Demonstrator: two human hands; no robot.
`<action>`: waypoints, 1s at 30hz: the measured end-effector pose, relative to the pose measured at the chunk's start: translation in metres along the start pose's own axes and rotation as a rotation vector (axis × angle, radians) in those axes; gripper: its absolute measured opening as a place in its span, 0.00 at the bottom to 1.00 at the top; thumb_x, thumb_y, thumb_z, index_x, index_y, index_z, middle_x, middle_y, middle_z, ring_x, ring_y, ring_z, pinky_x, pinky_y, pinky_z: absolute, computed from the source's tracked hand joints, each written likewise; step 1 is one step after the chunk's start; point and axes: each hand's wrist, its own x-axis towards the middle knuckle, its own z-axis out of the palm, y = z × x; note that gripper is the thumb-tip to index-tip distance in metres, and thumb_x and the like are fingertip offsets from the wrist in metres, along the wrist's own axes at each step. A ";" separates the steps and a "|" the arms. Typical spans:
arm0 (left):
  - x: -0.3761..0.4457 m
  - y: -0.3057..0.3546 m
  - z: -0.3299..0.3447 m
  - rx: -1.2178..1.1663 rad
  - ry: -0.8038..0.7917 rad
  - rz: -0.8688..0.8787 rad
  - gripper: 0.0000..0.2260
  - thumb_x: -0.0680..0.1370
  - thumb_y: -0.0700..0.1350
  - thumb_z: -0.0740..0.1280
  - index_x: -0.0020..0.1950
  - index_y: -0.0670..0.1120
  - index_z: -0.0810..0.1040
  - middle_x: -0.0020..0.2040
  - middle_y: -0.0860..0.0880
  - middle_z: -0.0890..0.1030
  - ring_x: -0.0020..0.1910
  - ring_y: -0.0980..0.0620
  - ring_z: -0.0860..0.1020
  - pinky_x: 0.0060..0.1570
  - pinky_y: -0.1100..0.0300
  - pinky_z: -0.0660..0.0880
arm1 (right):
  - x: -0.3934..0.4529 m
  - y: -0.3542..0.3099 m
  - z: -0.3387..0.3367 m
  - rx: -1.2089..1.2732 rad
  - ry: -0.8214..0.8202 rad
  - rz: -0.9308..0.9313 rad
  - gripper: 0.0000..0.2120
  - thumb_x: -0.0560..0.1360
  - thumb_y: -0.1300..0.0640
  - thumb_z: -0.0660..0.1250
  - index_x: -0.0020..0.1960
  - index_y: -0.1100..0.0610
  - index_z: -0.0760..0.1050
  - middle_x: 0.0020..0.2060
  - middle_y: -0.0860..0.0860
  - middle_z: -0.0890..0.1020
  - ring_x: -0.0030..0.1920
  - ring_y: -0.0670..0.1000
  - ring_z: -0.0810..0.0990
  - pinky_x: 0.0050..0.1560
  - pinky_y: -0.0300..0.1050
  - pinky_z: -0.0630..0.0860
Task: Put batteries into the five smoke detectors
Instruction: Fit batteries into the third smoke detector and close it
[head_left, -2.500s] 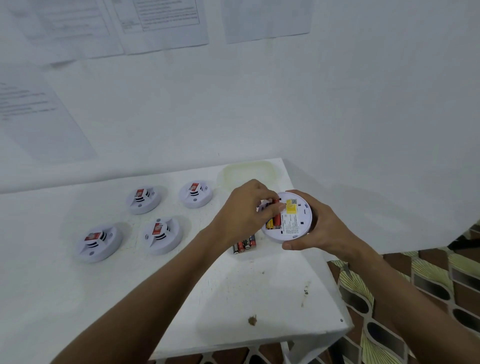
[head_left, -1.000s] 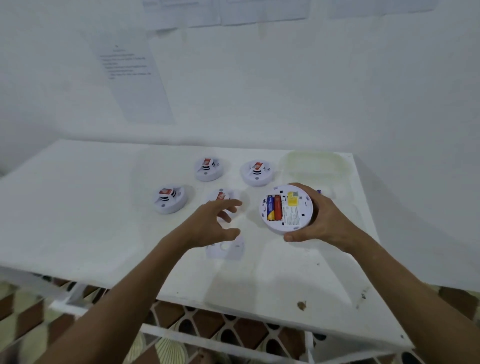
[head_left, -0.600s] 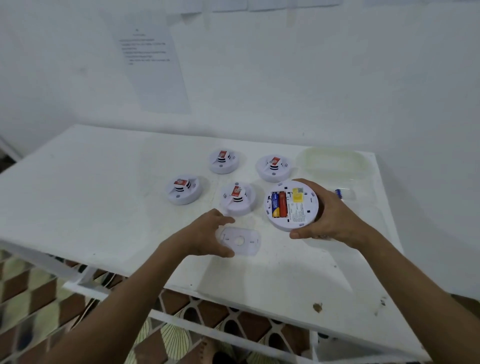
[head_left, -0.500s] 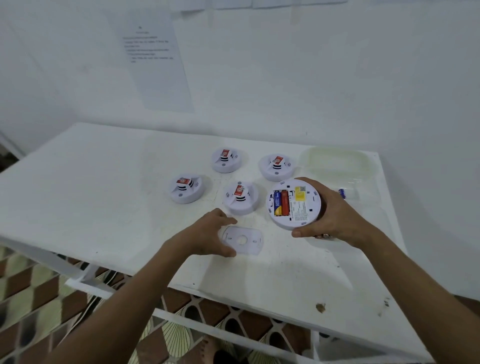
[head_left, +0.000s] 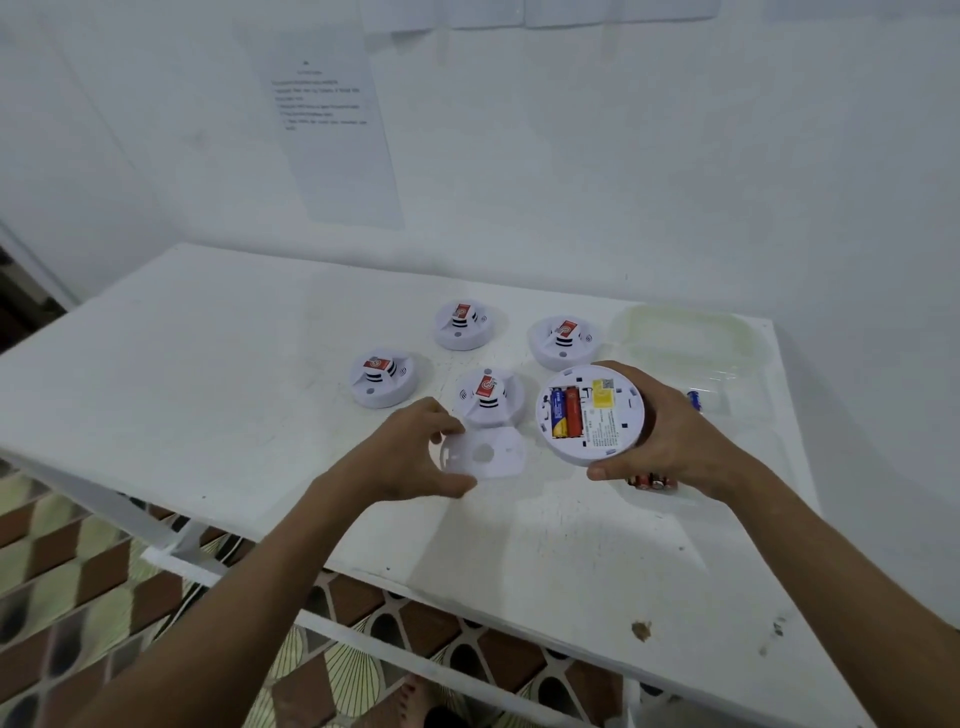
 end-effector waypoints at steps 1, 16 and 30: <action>0.001 0.004 -0.007 -0.002 0.030 0.013 0.27 0.64 0.57 0.78 0.58 0.47 0.79 0.51 0.53 0.76 0.48 0.56 0.75 0.44 0.66 0.73 | 0.000 0.000 0.000 -0.003 0.000 -0.003 0.44 0.57 0.66 0.84 0.67 0.44 0.71 0.56 0.38 0.81 0.60 0.41 0.79 0.55 0.38 0.80; 0.033 0.084 -0.056 0.043 0.192 0.199 0.21 0.63 0.54 0.79 0.51 0.49 0.81 0.48 0.53 0.75 0.44 0.57 0.75 0.39 0.71 0.69 | -0.016 0.002 -0.029 0.050 0.092 -0.051 0.45 0.56 0.67 0.84 0.68 0.46 0.72 0.58 0.43 0.82 0.60 0.45 0.80 0.56 0.41 0.79; 0.058 0.136 -0.014 -0.069 0.068 0.308 0.29 0.65 0.58 0.78 0.62 0.48 0.78 0.54 0.54 0.75 0.47 0.58 0.76 0.43 0.67 0.75 | -0.029 0.005 -0.038 0.083 0.145 -0.068 0.45 0.55 0.65 0.84 0.69 0.50 0.72 0.60 0.47 0.81 0.62 0.50 0.79 0.58 0.46 0.80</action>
